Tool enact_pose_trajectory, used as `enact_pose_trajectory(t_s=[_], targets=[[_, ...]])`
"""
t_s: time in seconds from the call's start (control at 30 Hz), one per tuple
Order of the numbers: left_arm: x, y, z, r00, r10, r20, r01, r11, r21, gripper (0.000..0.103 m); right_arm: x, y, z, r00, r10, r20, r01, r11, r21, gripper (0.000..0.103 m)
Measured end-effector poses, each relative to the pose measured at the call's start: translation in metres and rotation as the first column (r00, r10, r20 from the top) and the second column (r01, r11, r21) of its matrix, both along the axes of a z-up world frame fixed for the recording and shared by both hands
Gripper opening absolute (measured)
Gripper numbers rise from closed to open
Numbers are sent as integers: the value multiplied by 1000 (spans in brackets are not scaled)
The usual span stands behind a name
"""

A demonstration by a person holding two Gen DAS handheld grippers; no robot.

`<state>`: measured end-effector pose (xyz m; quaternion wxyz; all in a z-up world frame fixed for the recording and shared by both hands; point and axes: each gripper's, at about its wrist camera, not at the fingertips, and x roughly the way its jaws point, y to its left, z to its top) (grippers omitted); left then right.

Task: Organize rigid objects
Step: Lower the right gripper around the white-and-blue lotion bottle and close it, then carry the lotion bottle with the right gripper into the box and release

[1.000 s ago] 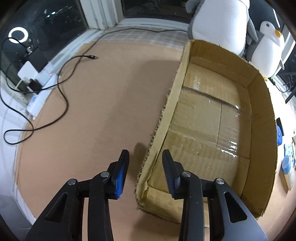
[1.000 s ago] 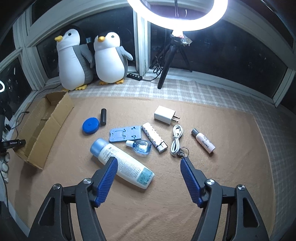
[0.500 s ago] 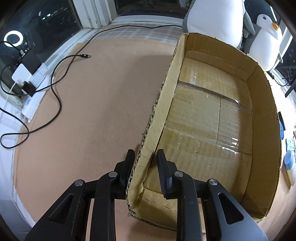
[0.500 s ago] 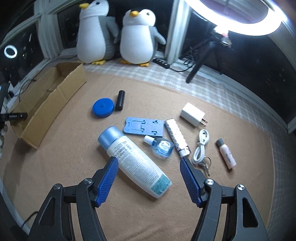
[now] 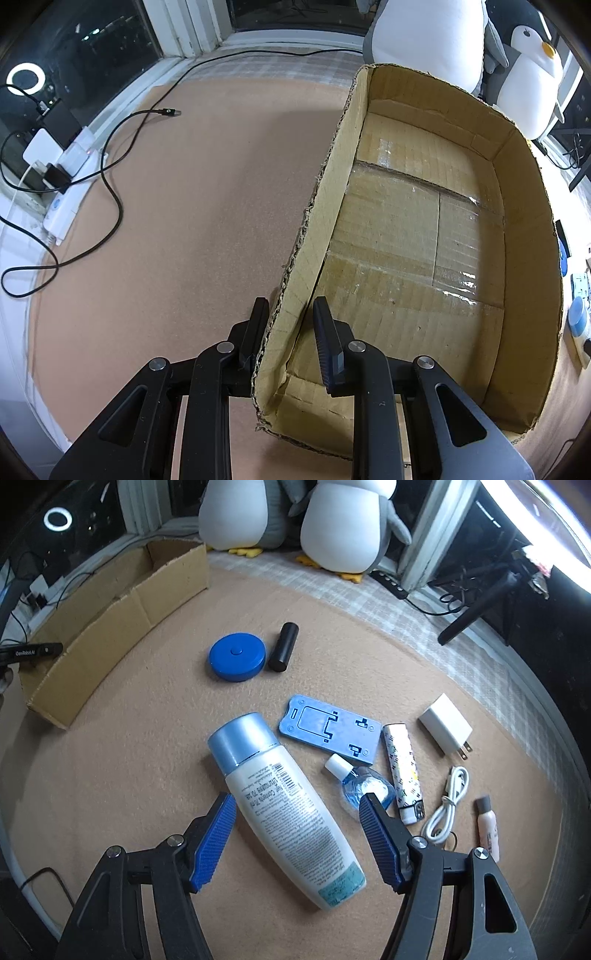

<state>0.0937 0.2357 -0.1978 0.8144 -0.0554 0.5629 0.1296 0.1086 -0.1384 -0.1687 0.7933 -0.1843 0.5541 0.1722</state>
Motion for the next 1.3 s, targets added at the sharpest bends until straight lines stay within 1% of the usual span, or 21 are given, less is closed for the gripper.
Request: enact_pose_trajectory(t_s=[0.17, 0.5, 0.53, 0.6, 0.73, 0.77, 0.97, 1.3], targets=[[0, -1, -1, 1000, -1, 1, 1, 1000, 2, 23, 9, 4, -13, 998, 39, -50, -39, 999, -8, 66], [0, -1, -1, 1000, -1, 1, 1, 1000, 2, 23, 13, 13, -29, 993, 67, -97, -71, 997, -34, 66], [0, -1, -1, 1000, -1, 0, 1, 1000, 1, 23, 13, 14, -31, 992, 71, -100, -75, 996, -37, 65], [1, -1, -1, 1000, -1, 0, 1, 1000, 2, 23, 13, 16, -33, 992, 73, -107, -78, 996, -40, 61], [1, -1, -1, 1000, -1, 0, 1, 1000, 2, 23, 15, 14, -33, 990, 57, -132, -59, 998, -10, 48], [1, -1, -1, 1000, -2, -1, 2, 1000, 2, 23, 15, 13, -33, 989, 52, -137, -53, 999, -5, 47], [2, -4, -1, 1000, -11, -5, 11, 1000, 3, 23, 13, 13, -33, 991, 31, -131, -32, 999, -4, 46], [1, -2, -1, 999, -40, -3, 40, 999, -26, 21, -10, 24, -27, 994, -28, -105, 32, 999, 33, 45]])
